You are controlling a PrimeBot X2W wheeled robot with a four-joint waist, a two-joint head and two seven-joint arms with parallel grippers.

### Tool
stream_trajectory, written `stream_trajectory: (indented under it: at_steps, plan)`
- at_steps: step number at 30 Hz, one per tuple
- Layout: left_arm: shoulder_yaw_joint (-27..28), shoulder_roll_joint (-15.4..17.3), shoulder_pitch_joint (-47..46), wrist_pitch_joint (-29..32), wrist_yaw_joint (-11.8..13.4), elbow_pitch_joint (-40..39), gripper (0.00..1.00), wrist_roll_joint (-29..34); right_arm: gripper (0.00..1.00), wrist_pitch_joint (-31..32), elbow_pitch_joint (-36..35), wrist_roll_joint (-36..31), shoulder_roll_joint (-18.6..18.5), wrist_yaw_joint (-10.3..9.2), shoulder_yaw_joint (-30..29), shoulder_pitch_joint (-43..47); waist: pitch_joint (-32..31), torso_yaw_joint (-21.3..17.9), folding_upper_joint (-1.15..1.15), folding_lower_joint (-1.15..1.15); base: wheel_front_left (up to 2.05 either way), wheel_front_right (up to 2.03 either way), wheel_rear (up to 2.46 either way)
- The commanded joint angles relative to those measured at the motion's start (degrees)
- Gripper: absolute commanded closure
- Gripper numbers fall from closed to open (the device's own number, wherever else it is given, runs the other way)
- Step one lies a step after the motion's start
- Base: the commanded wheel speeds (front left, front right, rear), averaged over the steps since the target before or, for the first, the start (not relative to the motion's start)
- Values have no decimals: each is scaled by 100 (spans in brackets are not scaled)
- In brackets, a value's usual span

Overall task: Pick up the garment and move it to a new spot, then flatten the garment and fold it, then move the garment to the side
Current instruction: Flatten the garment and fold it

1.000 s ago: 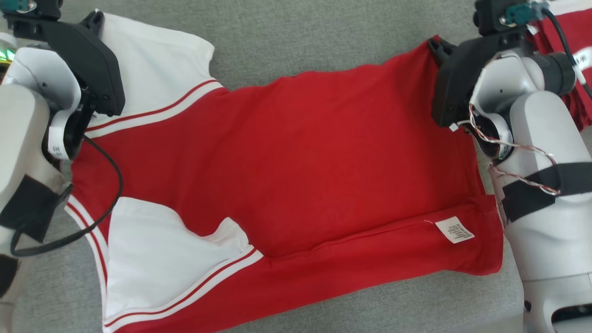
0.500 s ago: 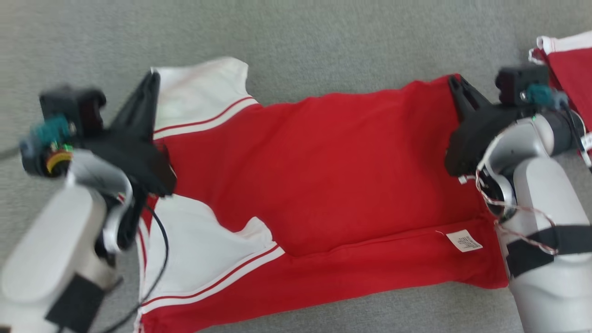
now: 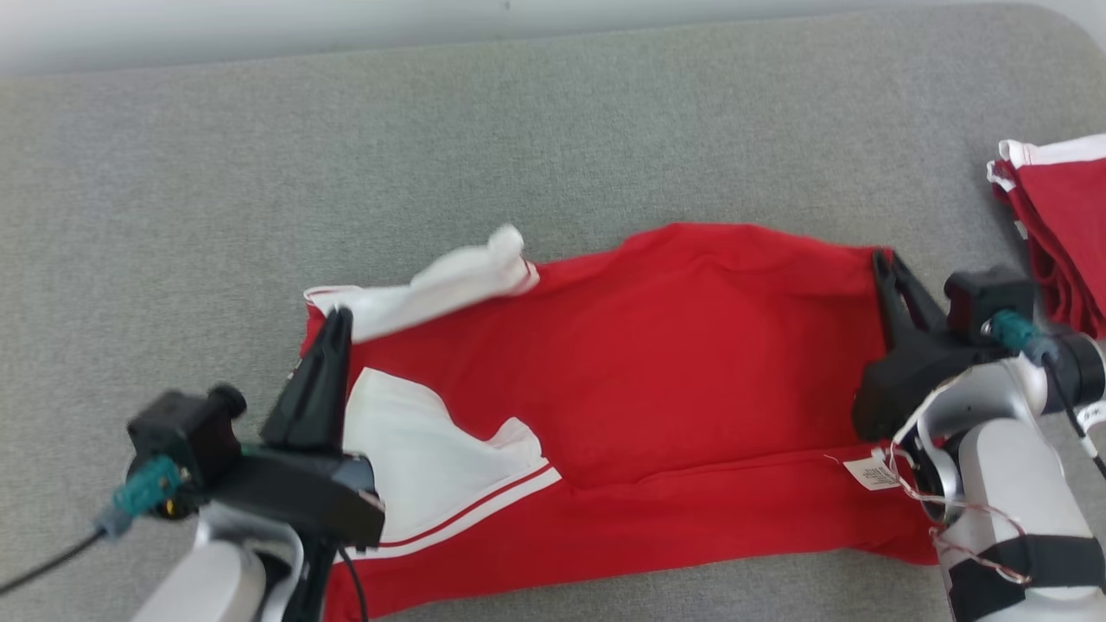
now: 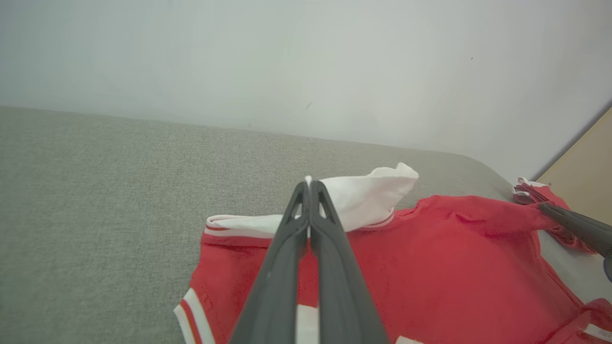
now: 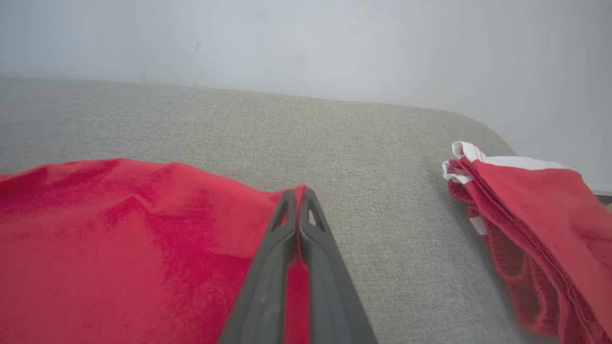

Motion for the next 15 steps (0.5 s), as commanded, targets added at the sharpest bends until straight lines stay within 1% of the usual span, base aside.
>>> stream_trajectory:
  at_steps: [1, 3, 6, 7, 9, 15]
  plan:
    - [-3, 13, 109, -30, 17, -35, 100, -3, 100, -32, 9, -37, -4, -14, 21, 88, -74, 55, 0, 1, 0, 0, 0]
    - [-42, 7, 319, -45, 58, -131, 100, -37, 100, -24, 29, -27, -75, -14, 93, 178, -109, 77, 0, 1, 0, 0, 0]
    - [-64, -44, 607, -76, 110, -248, 100, -141, 100, -19, 49, -57, -293, -14, 186, 296, -165, 104, 0, 1, 0, 0, 0]
    - [-31, -49, 769, -125, 171, -302, 100, -173, 100, 4, 26, -17, -412, -14, 234, 377, -214, 125, 0, 1, 0, 0, 0]
    - [20, -75, 929, -180, 214, -375, 100, -257, 100, 17, -54, 5, -526, -14, 231, 438, -268, 148, 0, 1, 0, 0, 0]
    - [101, -60, 1343, -245, 257, -481, 100, -428, 100, 222, -252, 35, -746, -14, 205, 796, -463, 201, 0, 1, 0, 0, 0]
